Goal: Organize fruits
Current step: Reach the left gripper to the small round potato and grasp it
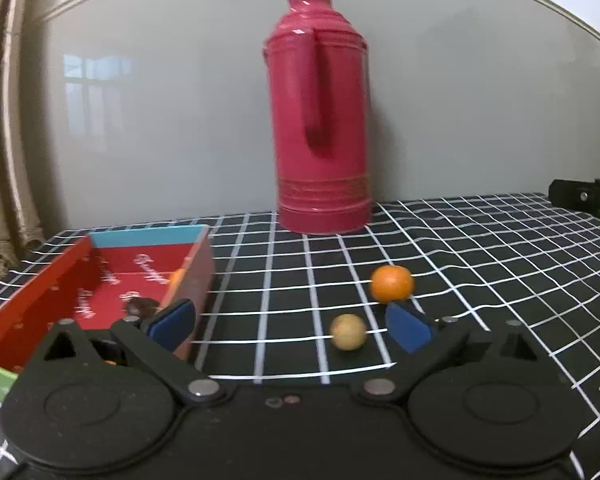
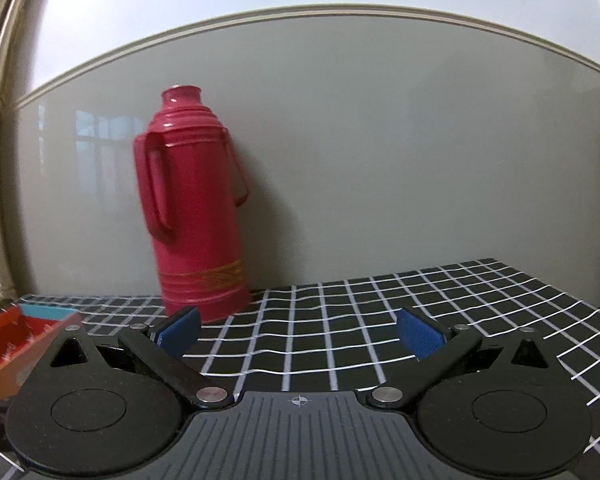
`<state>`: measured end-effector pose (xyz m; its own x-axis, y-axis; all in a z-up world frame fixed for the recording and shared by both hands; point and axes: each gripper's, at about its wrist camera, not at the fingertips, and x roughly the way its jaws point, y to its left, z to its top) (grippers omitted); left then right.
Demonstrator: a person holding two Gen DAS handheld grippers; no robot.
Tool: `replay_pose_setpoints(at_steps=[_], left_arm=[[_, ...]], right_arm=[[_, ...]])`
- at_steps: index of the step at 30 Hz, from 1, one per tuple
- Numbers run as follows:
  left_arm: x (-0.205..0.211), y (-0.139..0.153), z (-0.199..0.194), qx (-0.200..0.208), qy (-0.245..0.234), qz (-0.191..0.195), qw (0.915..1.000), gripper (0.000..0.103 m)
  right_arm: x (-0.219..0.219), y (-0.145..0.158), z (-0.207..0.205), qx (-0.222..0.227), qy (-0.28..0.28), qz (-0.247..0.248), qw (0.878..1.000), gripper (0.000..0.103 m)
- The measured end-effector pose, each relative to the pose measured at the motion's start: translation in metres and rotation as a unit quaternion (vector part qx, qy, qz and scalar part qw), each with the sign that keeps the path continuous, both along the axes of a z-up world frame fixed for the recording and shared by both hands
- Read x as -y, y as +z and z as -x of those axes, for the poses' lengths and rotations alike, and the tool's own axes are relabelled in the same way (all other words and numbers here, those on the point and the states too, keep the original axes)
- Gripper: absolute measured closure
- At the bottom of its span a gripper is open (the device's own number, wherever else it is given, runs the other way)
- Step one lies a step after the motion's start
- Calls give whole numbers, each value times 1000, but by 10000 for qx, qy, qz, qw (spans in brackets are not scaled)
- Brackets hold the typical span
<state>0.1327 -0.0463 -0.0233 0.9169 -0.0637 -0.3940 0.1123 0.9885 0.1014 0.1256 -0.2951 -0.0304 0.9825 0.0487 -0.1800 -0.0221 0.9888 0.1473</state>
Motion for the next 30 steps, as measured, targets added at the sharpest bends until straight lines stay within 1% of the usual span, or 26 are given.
replay_pose_setpoints(at_steps=[2, 6, 8, 9, 10, 15, 17, 18, 24, 30], left_arm=[[7, -3, -7, -113, -51, -51, 9999, 14], [19, -12, -22, -388, -124, -83, 9991, 26], [22, -15, -27, -524, -177, -64, 9984, 38], [22, -17, -30, -581, -182, -66, 9981, 47], [23, -19, -33, -651, -184, -55, 9977, 53], [26, -25, -43, -834, -129, -70, 9964, 64], [27, -28, -46, -936, -155, -103, 9954, 82], [27, -29, -48, -1004, -177, -81, 9948, 88], [29, -24, -42, -852, -251, 15, 9960, 88], [20, -13, -28, -587, -250, 14, 9980, 88]], right_arm=[[9, -3, -1, -64, -82, 66, 9999, 0], [28, -8, -4, -193, -247, 72, 9995, 0], [36, -10, -4, -256, -313, 65, 9992, 0], [40, -11, -5, -283, -341, 59, 9990, 0], [43, -11, -6, -301, -358, 56, 9989, 0], [53, -12, -10, -315, -386, 112, 9987, 0], [54, -13, -12, -345, -392, 171, 9985, 0], [55, -13, -13, -361, -406, 183, 9984, 0], [62, -15, -12, -407, -486, 101, 9979, 0], [55, -13, -11, -432, -441, 63, 9981, 0]])
